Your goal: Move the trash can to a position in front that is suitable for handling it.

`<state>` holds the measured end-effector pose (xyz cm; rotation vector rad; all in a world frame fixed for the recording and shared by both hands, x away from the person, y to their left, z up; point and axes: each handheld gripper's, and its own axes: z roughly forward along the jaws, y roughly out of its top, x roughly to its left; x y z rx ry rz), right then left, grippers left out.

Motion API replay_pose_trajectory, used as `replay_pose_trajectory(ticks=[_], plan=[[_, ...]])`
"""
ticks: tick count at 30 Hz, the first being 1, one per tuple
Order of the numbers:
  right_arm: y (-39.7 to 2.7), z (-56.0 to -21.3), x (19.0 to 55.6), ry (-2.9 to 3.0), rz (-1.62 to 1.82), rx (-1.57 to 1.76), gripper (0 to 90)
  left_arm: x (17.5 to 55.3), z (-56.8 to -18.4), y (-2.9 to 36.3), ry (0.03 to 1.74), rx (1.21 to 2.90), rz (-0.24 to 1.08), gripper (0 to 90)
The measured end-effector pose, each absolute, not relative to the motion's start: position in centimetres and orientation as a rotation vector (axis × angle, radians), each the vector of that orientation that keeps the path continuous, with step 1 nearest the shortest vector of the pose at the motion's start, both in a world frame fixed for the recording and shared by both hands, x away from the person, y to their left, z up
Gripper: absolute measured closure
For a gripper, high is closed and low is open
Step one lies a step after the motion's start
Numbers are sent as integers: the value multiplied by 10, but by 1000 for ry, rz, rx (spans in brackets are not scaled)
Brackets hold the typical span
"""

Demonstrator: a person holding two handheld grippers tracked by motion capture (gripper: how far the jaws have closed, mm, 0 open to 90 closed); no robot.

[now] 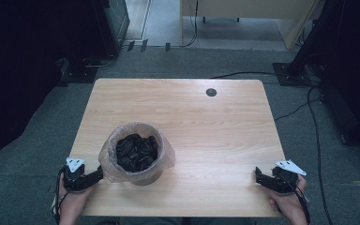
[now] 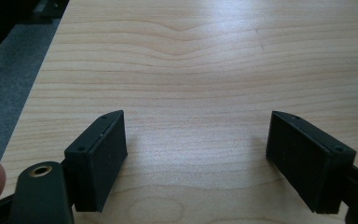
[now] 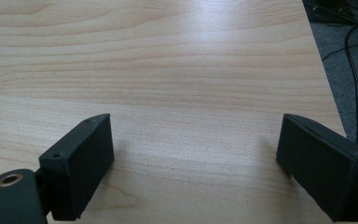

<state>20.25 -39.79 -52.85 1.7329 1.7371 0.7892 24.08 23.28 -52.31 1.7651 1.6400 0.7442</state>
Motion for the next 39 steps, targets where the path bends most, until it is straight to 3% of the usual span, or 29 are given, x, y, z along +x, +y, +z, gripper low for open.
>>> replay_pose_trajectory(ticks=[6,10,29,30,39], plan=[[-398,-528,203,1737,789,1733,105,240,-523,231,1652,1751,752,206],[-398,-528,203,1738,788,1734,99,239,-519,225,1634,1740,714,369],[-398,-529,204,1740,788,1733,95,239,-494,174,1523,1660,620,553],[-398,-528,204,1741,788,1733,95,241,-493,171,1515,1663,626,600],[-398,-528,204,1741,788,1733,95,247,-490,147,1469,1697,619,608]])
